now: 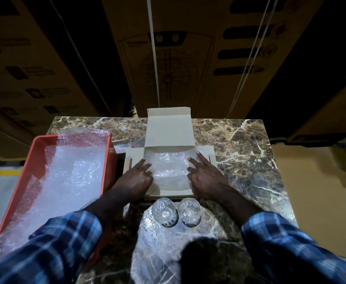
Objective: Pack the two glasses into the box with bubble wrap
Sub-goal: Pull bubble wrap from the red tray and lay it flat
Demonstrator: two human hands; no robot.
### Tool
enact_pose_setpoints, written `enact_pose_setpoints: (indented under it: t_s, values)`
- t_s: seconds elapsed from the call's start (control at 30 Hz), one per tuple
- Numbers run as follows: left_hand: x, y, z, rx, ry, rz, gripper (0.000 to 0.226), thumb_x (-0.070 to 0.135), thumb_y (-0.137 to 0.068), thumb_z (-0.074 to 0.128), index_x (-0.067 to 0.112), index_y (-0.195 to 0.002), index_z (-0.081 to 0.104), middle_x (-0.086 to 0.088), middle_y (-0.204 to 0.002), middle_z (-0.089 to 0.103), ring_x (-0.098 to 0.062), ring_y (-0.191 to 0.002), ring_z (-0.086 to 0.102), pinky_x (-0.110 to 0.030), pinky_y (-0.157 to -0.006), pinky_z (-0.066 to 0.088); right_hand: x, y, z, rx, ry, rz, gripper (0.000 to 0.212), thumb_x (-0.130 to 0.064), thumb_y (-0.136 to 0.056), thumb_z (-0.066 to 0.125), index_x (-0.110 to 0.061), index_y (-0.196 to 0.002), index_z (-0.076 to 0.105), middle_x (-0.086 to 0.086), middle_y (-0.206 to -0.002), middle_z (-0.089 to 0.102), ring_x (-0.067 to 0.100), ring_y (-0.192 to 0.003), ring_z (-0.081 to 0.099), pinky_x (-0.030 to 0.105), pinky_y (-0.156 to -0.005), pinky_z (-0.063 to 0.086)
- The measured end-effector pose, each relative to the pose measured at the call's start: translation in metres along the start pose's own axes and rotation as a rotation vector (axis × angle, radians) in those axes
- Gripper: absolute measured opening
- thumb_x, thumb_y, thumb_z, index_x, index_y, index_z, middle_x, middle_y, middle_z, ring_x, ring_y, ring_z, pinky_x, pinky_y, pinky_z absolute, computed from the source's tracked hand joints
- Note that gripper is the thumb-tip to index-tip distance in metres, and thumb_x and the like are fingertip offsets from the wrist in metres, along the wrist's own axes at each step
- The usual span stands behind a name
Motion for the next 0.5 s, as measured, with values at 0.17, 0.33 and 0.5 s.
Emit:
enact_pose_setpoints:
  t_s: [0.17, 0.33, 0.5]
  values:
    - [0.000, -0.008, 0.000, -0.011, -0.064, -0.008, 0.020, 0.012, -0.054, 0.082, 0.013, -0.053, 0.061, -0.006, -0.055, 0.063, -0.031, -0.087, 0.071, -0.055, -0.104, 0.044, -0.006, -0.014, 0.008, -0.018, 0.079, -0.043, 0.024, -0.017, -0.083, 0.052, -0.008, -0.074, 0.072, 0.016, -0.102, 0.075, 0.034, -0.127, 0.056, 0.053, -0.123, -0.001]
    - [0.005, -0.021, 0.000, -0.198, -0.133, -0.055, 0.026, 0.014, -0.096, 0.043, 0.004, -0.101, 0.067, -0.020, -0.103, 0.070, -0.036, -0.123, 0.053, -0.053, -0.124, 0.003, 0.001, -0.024, 0.010, -0.159, 0.231, 0.111, 0.045, -0.020, -0.100, 0.030, -0.033, -0.101, 0.073, -0.014, -0.109, 0.072, 0.008, -0.133, 0.047, 0.053, -0.115, -0.022]
    - [-0.003, -0.024, 0.018, -0.284, -0.140, -0.014, 0.034, 0.019, -0.067, 0.042, 0.002, -0.079, 0.069, -0.023, -0.082, 0.069, -0.037, -0.094, 0.069, -0.062, -0.112, 0.031, -0.009, -0.036, 0.008, -0.242, 0.094, -0.067, 0.035, -0.031, -0.093, 0.048, -0.010, -0.116, 0.064, 0.009, -0.122, 0.067, 0.026, -0.137, 0.042, 0.054, -0.121, -0.010]
Point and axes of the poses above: each hand's wrist, its own y-axis away from the middle knuckle, its own z-axis out of the palm, x = y × z, the point moved 9 cm from there along -y, towards the middle knuckle
